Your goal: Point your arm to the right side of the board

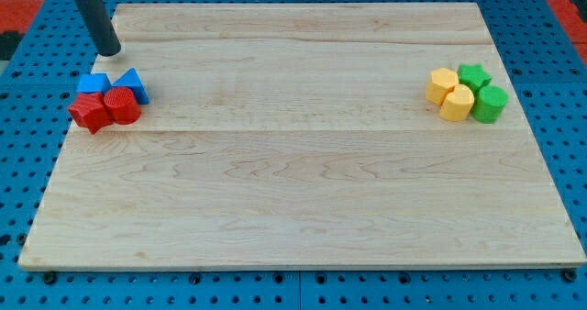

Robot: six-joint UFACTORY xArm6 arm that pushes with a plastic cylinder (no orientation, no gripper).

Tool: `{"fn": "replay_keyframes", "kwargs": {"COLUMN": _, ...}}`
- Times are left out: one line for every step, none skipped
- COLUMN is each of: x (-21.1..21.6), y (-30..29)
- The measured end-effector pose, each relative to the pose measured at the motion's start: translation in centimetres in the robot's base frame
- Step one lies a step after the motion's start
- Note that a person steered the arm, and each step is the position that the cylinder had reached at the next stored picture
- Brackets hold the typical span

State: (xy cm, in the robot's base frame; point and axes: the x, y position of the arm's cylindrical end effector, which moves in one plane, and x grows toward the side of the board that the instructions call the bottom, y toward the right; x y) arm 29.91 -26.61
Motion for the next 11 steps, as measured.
{"fn": "replay_keyframes", "kwargs": {"x": -0.4, "y": 0.0}}
{"fn": "replay_keyframes", "kwargs": {"x": -2.7, "y": -0.7}}
{"fn": "replay_keyframes", "kwargs": {"x": -2.7, "y": -3.6}}
{"fn": "replay_keyframes", "kwargs": {"x": -2.4, "y": -3.9}}
{"fn": "replay_keyframes", "kwargs": {"x": -0.7, "y": -3.9}}
{"fn": "replay_keyframes", "kwargs": {"x": -0.9, "y": -3.1}}
{"fn": "replay_keyframes", "kwargs": {"x": -1.3, "y": 2.1}}
{"fn": "replay_keyframes", "kwargs": {"x": -1.6, "y": 9.9}}
{"fn": "replay_keyframes", "kwargs": {"x": -2.3, "y": 19.3}}
{"fn": "replay_keyframes", "kwargs": {"x": -2.3, "y": 29.9}}
{"fn": "replay_keyframes", "kwargs": {"x": -2.3, "y": 40.4}}
